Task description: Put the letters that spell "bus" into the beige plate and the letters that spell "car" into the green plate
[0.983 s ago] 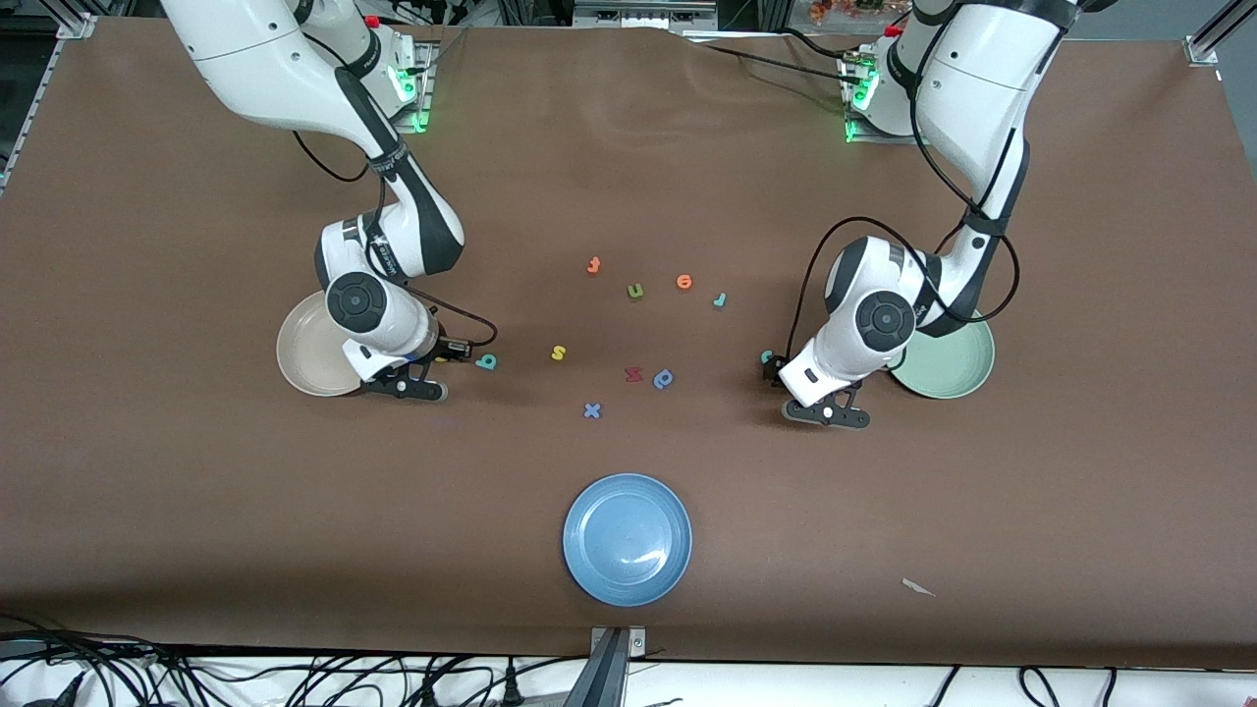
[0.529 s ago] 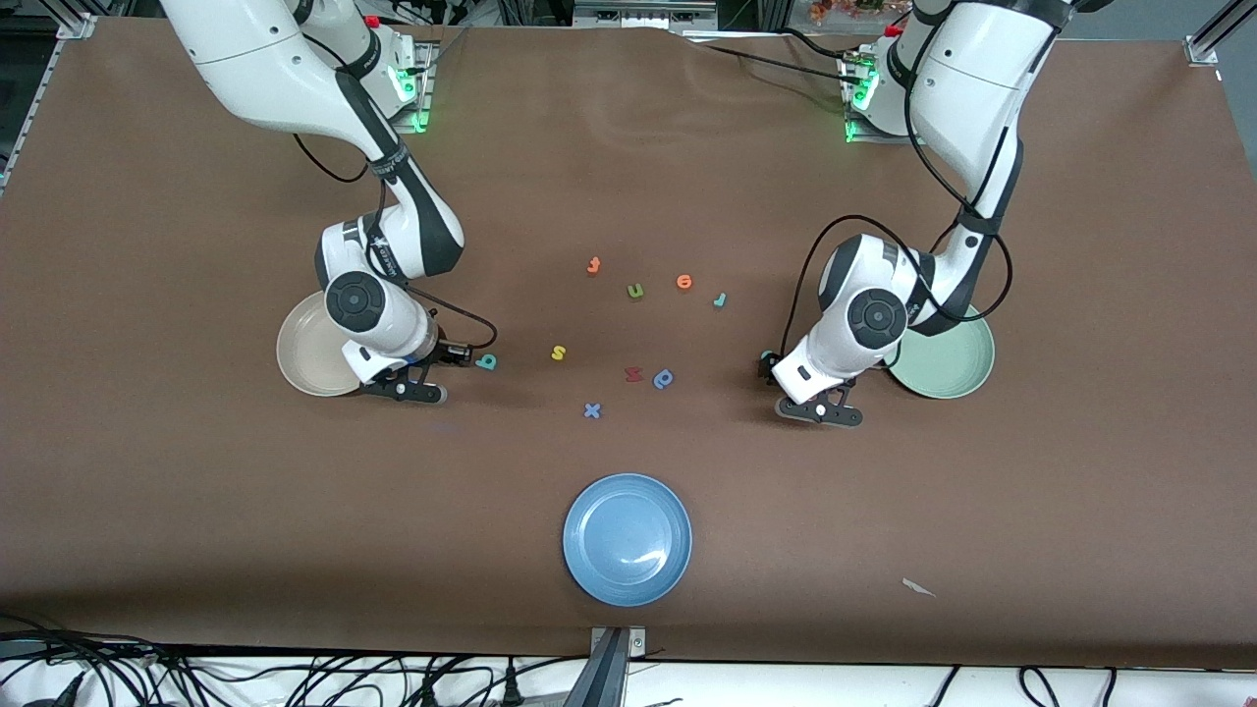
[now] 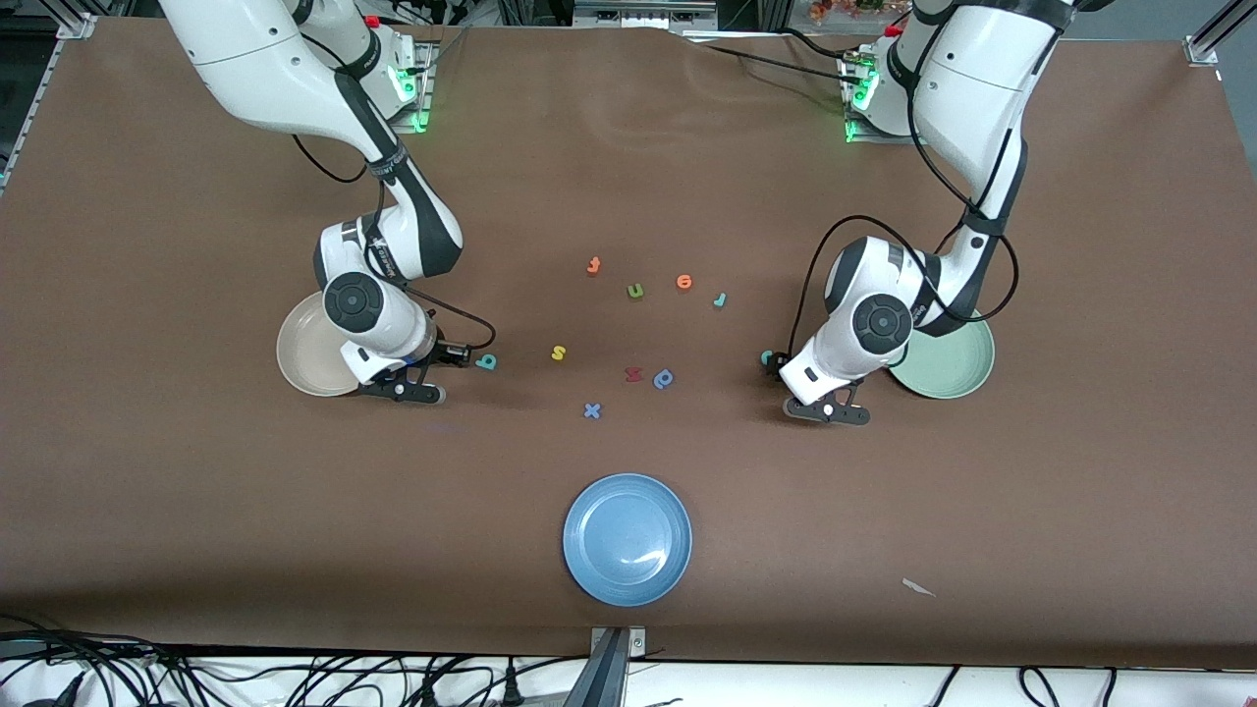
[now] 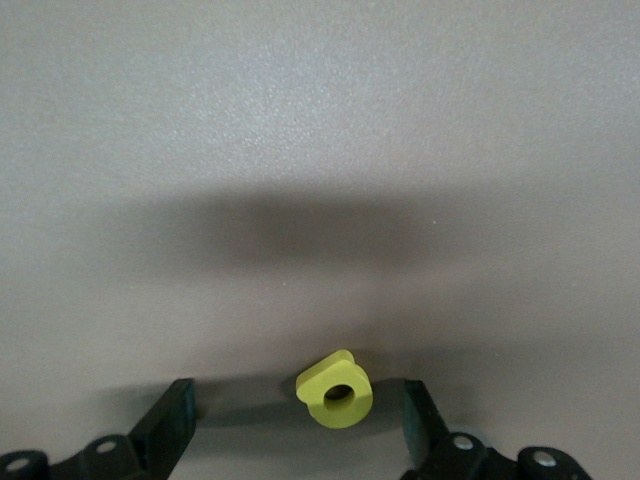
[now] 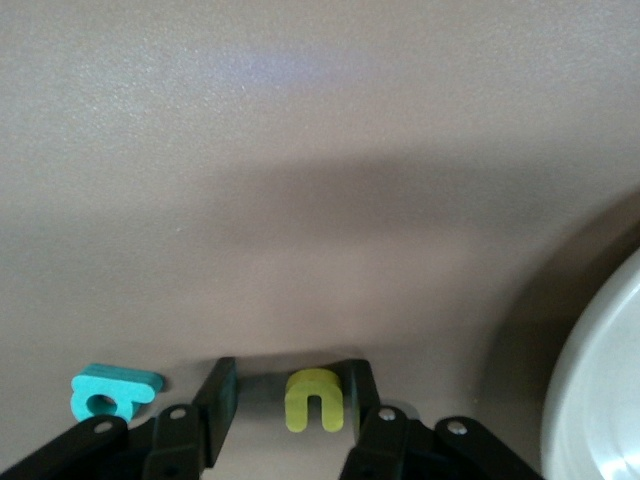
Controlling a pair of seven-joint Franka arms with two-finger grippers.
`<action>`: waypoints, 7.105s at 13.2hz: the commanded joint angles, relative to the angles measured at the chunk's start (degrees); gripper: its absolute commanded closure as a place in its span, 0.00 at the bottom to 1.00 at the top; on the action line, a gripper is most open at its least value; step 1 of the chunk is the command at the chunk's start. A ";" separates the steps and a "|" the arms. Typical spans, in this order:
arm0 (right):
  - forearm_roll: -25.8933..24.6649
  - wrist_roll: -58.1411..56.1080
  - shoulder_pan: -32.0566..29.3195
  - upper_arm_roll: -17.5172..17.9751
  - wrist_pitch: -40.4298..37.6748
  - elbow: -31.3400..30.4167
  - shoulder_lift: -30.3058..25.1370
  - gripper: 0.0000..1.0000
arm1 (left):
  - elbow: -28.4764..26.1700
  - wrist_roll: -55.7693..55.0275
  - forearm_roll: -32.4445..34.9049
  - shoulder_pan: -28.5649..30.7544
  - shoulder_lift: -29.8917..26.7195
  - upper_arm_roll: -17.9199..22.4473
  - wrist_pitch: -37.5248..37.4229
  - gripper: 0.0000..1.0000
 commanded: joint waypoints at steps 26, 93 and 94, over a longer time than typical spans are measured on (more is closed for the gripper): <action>0.48 -32.94 -6.16 -12.18 -19.20 8.70 0.94 0.83 | 0.72 0.10 -0.88 -1.92 -0.34 0.88 -1.73 0.55; 0.48 1.11 3.42 -0.87 -18.14 5.95 -8.21 0.01 | -3.85 -1.93 -4.14 -5.00 -2.54 -1.84 3.19 0.97; 0.48 6.21 4.46 1.07 -17.71 8.41 -6.46 0.01 | -3.85 -1.93 -4.14 -5.00 -2.63 -1.84 3.19 0.98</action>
